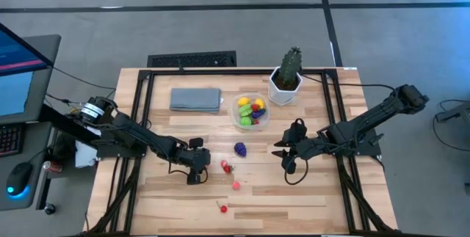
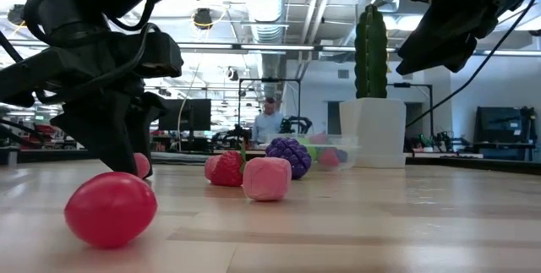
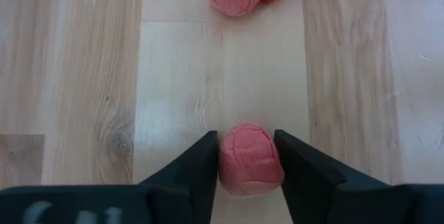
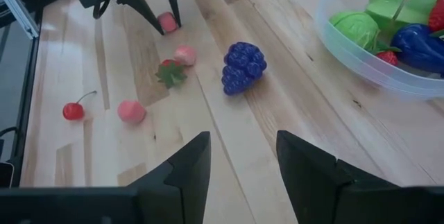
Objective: Pick and placing Produce into tupperware
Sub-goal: Put the top left peach into the transparent bin
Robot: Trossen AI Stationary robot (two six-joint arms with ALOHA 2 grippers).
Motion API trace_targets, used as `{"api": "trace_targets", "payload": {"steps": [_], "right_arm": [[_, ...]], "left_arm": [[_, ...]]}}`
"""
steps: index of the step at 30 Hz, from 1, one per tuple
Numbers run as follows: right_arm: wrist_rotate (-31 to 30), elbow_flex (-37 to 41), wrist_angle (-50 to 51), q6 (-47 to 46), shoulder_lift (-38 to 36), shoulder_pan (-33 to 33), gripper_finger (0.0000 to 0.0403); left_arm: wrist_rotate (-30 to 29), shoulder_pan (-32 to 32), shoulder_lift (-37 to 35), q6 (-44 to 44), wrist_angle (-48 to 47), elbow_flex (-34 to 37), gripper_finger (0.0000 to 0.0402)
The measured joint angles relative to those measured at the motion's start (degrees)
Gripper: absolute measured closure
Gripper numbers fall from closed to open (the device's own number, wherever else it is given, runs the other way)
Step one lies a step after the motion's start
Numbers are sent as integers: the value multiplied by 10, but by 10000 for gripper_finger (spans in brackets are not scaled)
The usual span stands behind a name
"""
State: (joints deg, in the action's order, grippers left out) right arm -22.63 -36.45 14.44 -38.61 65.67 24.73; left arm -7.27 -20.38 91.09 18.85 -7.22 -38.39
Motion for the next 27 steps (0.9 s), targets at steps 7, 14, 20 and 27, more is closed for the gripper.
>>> {"api": "trace_targets", "payload": {"steps": [7, 14, 20, 27], "right_arm": [[0, 0, 0, 0, 0, 0, 216], [0, 0, 0, 0, 0, 0, 216], [0, 0, 0, 0, 0, 0, 216], [0, 0, 1, 1, 0, 0, 216]], "left_arm": [[2, 0, 0, 0, 0, 0, 275], [2, 0, 0, 0, 0, 0, 275], [2, 0, 0, 5, 0, 0, 275], [-1, 7, 0, 14, -2, -8, 275]]}}
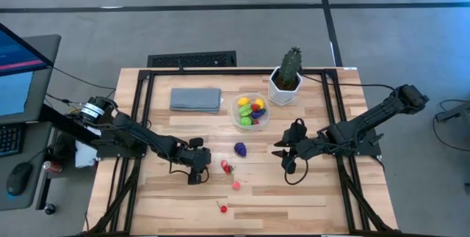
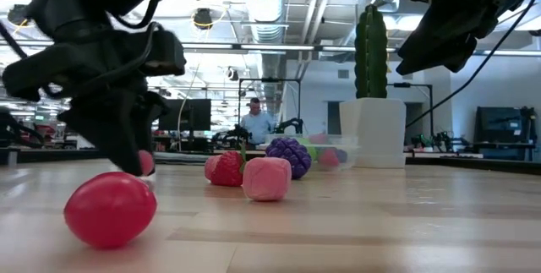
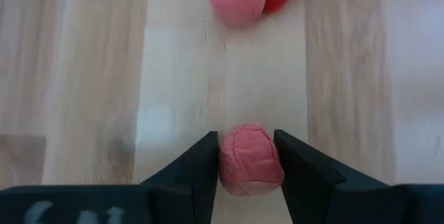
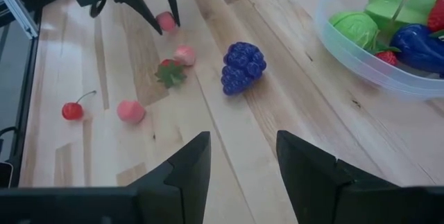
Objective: Pick and placing Produce into tupperware
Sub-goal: Put the top left peach into the transparent bin
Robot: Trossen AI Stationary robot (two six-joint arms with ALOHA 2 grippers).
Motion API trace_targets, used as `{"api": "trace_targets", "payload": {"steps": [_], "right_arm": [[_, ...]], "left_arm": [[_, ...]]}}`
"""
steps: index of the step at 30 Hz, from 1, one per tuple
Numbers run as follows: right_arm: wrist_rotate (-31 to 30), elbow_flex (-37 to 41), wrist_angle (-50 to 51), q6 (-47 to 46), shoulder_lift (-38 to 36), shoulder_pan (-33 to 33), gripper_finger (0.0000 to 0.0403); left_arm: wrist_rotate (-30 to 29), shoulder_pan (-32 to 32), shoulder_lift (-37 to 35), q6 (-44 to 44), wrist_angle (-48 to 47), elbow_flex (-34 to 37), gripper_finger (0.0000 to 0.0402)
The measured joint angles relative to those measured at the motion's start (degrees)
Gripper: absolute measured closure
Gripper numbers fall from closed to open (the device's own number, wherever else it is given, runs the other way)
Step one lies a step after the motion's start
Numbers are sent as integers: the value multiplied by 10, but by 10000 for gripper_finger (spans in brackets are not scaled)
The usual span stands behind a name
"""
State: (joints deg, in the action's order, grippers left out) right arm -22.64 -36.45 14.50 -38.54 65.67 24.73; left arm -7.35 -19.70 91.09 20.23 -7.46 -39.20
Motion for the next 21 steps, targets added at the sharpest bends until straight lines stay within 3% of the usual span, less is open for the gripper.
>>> {"api": "trace_targets", "payload": {"steps": [6, 21], "right_arm": [[-1, 0, 1, 1, 0, 0, 216], [-19, 0, 2, 10, 0, 0, 216]], "left_arm": [[-20, 21, -15, -25, -15, -24, 276], [-96, 114, -146, -102, -15, -59, 276]]}}
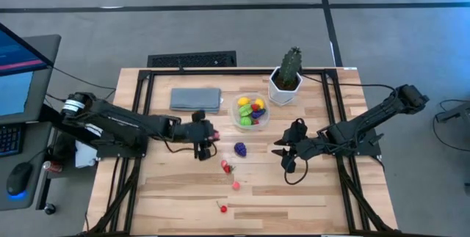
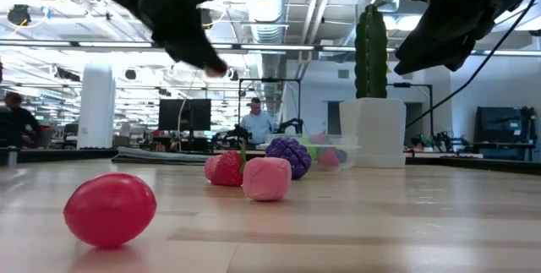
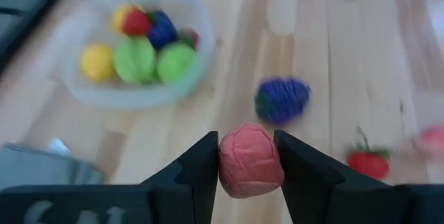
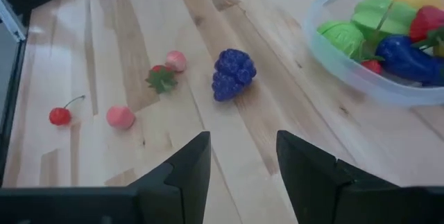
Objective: Pick and placing Produce into tupperware
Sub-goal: Put the top left peach into the transparent bin
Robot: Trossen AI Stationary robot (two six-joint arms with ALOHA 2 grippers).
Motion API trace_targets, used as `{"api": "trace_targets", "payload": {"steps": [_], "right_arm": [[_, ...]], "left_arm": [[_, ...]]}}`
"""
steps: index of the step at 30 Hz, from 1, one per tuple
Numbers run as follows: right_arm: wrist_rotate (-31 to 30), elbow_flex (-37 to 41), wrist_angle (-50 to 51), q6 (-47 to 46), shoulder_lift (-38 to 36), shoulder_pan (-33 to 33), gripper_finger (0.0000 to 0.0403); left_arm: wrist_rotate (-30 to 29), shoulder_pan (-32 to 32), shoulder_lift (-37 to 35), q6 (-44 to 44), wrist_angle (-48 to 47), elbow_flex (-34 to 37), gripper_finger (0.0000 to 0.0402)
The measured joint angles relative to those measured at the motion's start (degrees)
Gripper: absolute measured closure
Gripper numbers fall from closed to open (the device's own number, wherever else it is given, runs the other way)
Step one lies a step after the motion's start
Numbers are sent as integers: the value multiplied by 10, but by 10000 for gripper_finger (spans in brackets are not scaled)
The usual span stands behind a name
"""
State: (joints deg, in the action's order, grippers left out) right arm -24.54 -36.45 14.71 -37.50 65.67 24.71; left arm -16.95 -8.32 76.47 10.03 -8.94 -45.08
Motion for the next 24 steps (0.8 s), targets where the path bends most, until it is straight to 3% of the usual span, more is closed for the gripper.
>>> {"api": "trace_targets", "payload": {"steps": [11, 24], "right_arm": [[-13, 0, 0, 4, 0, 0, 216], [-21, 0, 0, 6, 0, -1, 216]], "left_arm": [[-1, 47, -61, -28, 37, -3, 276], [-13, 82, -61, -55, 72, -3, 276]]}}
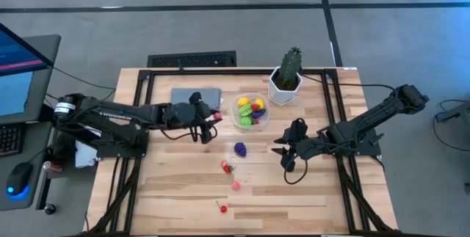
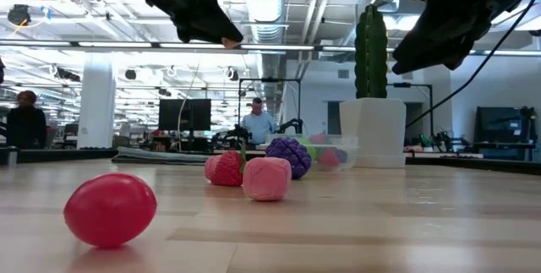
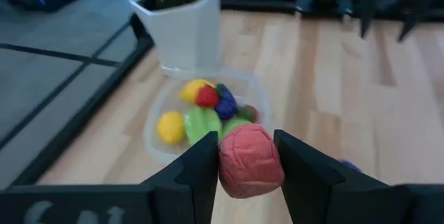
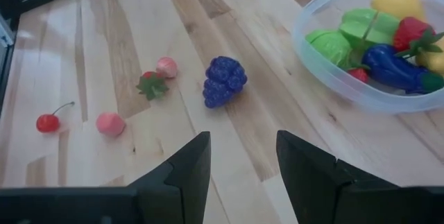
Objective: Pick and placing Produce into tupperware
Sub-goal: Put the top left peach into the transparent bin
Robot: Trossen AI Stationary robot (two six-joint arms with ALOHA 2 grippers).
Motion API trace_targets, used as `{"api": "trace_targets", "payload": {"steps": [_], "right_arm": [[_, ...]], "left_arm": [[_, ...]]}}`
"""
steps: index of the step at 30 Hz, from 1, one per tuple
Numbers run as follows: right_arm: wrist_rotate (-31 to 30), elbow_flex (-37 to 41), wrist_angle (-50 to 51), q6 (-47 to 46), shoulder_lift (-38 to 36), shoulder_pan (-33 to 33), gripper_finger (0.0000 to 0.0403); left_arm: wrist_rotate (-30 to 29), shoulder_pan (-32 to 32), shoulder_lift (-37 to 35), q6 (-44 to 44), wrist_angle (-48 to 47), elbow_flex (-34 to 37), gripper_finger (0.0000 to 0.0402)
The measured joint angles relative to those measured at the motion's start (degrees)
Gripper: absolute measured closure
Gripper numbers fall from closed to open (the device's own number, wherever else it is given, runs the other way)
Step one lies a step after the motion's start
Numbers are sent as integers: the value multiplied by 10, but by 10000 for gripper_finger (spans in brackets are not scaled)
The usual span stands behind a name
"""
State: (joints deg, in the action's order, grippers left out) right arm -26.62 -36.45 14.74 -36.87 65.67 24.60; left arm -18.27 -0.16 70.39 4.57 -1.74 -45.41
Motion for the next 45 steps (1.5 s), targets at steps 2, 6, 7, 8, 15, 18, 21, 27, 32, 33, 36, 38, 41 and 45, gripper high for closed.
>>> {"api": "trace_targets", "payload": {"steps": [2, 6, 7, 8, 15, 18, 21, 27, 32, 33, 36, 38, 41, 45], "right_arm": [[-6, 0, 0, 0, 0, 0, 216], [-9, 0, 0, 0, 0, 0, 216], [-9, 0, 0, 0, 0, 0, 216], [-9, 0, 0, 0, 0, 0, 216], [-22, 0, 0, 0, 0, 0, 216], [-30, 0, 0, 0, 0, 0, 216], [-35, 0, -1, 3, 0, 0, 216], [-35, 0, -3, 8, 0, 0, 216], [-35, 0, -3, 8, 0, 0, 216], [-35, 0, -3, 8, 0, 0, 216], [-35, 0, -4, 8, 0, 0, 216], [-35, 0, -3, 8, 0, 0, 216], [-35, 0, -3, 8, 0, 0, 216], [-35, 0, -3, 8, 0, 0, 216]], "left_arm": [[-3, 9, 1, -11, 11, 0, 276], [-3, 28, 1, -24, 31, 0, 276], [-3, 33, 1, -24, 32, 0, 276], [-3, 38, 1, -24, 32, 0, 276], [13, 64, 1, -25, 35, 0, 276], [13, 71, 3, -29, 54, 0, 276], [14, 77, 19, -30, 81, 1, 276], [30, 77, 85, -30, 155, 1, 276], [41, 80, 150, -18, 215, 0, 276], [42, 81, 165, -14, 233, 1, 276], [47, 87, 206, 6, 269, 1, 276], [56, 94, 232, 22, 288, 1, 276], [73, 103, 265, 50, 309, 0, 276], [92, 115, 296, 81, 329, 0, 275]]}}
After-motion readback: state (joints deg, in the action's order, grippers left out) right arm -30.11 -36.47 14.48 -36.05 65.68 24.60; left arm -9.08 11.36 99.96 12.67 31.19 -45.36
